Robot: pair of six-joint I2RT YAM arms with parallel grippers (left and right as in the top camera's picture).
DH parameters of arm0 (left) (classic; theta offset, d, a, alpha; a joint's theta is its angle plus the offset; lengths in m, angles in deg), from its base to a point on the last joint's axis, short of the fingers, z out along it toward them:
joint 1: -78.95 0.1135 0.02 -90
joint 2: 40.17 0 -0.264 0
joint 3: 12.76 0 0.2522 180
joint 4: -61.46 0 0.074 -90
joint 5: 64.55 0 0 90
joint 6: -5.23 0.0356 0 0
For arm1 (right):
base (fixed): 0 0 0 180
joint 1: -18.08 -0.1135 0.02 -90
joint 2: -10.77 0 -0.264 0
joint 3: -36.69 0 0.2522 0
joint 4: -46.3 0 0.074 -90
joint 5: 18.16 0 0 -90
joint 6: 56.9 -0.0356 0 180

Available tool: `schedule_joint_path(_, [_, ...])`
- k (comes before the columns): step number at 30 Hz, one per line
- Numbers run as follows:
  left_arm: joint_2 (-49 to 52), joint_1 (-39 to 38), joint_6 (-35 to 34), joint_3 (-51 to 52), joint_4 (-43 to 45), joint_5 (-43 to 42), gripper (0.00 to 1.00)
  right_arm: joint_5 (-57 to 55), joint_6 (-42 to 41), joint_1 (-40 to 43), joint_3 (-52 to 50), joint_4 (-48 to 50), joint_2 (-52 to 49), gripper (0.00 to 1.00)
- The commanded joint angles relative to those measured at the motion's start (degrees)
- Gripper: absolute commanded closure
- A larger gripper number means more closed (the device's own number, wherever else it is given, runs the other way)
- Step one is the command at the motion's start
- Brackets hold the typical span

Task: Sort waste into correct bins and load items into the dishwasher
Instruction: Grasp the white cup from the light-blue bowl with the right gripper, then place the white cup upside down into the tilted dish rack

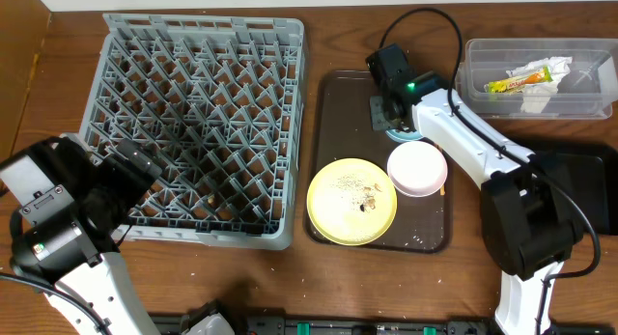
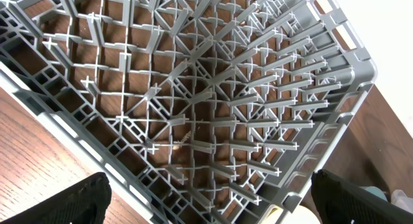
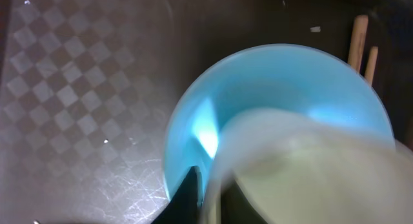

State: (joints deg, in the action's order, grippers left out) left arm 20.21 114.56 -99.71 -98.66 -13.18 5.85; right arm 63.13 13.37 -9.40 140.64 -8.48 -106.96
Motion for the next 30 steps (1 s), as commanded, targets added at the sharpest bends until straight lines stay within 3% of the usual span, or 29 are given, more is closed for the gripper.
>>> schedule_joint_path(1, [-0.2,0.3,0.7,-1.2,0.1,-0.7,0.00,-0.7,0.0,-0.3,0.3,0.3,0.0,0.99])
schedule_joint_path(9, [-0.2,0.3,0.7,-1.2,0.1,-0.7,0.00,0.0,0.0,-0.3,12.4,-7.6,3.1,0.99])
schedule_joint_path(15, [-0.2,0.3,0.7,-1.2,0.1,-0.7,0.00,17.1,-0.2,-0.3,23.3,-10.7,3.8,0.99])
schedule_joint_path(22, [-0.2,0.3,0.7,-1.2,0.1,-0.7,0.00,46.8,-1.9,-3.2,21.9,10.3,2.4,0.99])
schedule_joint_path(30, [-0.2,0.3,0.7,-1.2,0.1,-0.7,0.00,48.1,-20.3,-12.9,20.7,38.9,-7.7,0.99])
